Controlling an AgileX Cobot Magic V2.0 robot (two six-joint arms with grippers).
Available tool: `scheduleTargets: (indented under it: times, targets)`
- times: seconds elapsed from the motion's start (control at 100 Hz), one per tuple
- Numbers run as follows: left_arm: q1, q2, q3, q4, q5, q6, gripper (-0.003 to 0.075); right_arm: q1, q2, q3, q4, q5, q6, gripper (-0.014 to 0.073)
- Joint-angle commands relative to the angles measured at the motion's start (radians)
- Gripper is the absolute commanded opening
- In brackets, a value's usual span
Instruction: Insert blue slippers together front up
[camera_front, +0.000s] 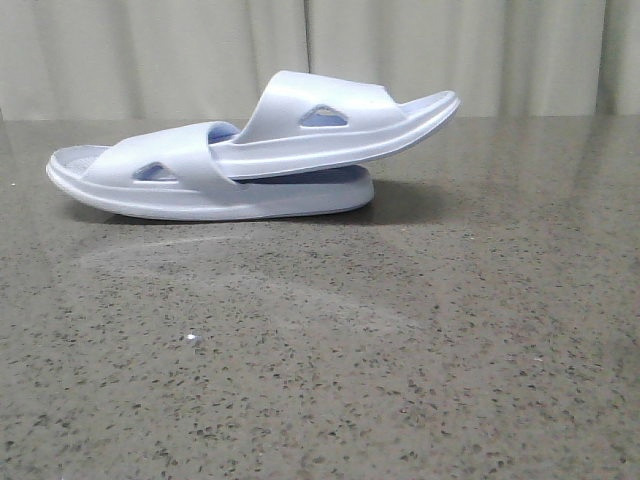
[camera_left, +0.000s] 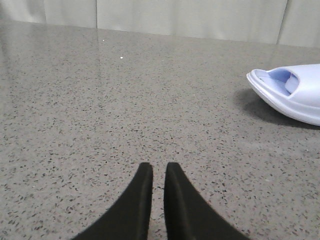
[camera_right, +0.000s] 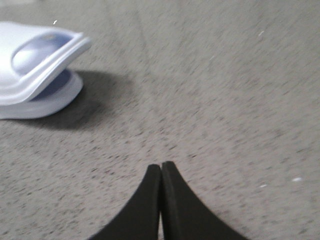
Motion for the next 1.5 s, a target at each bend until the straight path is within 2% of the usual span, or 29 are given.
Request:
scheduleTargets:
  times: [0.0,0.02,0.03,0.06,0.12,0.13,0.15,0.18,0.28,0.46,0.57,0.62,0.8,1.49]
  targets:
    - [-0.005,-0.03,0.009,-0.009,-0.072,-0.008,0.0015,-0.003,-0.038,-0.006,-0.202,-0.065,0.137,-0.0078]
    - [-0.005,-0.03,0.009,-0.009,-0.072,-0.008,0.0015,-0.008,-0.054,0.003,-0.308,-0.085,0.274,-0.0078]
    - [-0.005,-0.03,0.009,-0.009,-0.072,-0.008,0.0015,-0.007,-0.058,0.007,-0.346,-0.09,0.274,-0.0078]
    - [-0.005,-0.03,0.009,-0.009,-0.072,-0.008,0.0015,-0.017,-0.076,0.022,-0.505,-0.112,0.47,-0.0078]
    - [-0.005,-0.03,0.009,-0.009,-0.072,-0.008,0.0015,-0.05,-0.119,0.064,-0.88,-0.147,0.786,-0.0078]
    - [-0.005,-0.03,0.009,-0.009,-0.072,-0.008,0.0015,-0.055,-0.125,0.068,-0.88,-0.15,0.813,-0.0078]
    - [-0.005,-0.03,0.009,-0.009,-0.072,-0.008,0.0015,-0.07,-0.143,0.08,-0.966,-0.147,0.885,-0.0078]
    - [-0.005,-0.03,0.009,-0.009,-0.072,-0.008,0.0015,-0.092,-0.172,0.094,-1.073,-0.134,0.956,-0.0078]
    - [-0.005,-0.03,0.009,-0.009,-0.072,-0.008,0.0015,-0.177,-0.286,0.139,-1.209,-0.058,1.044,-0.0078]
    - [-0.005,-0.03,0.009,-0.009,-0.072,-0.008,0.0015,-0.329,-0.49,0.226,-1.336,-0.032,1.117,-0.0078]
    - [-0.005,-0.03,0.009,-0.009,-0.072,-0.008,0.0015,-0.379,-0.6,0.293,-1.349,-0.022,1.13,-0.0078]
    - [-0.005,-0.03,0.009,-0.009,-0.072,-0.008,0.0015,-0.39,-0.639,0.291,-1.351,0.061,1.14,-0.0078]
    - [-0.005,-0.03,0.009,-0.01,-0.072,-0.008,0.0015,-0.394,-0.728,0.291,-1.36,0.196,1.14,-0.0078]
    - [-0.005,-0.03,0.009,-0.01,-0.072,-0.008,0.0015,-0.371,-0.726,0.291,-1.36,0.203,1.144,-0.0078]
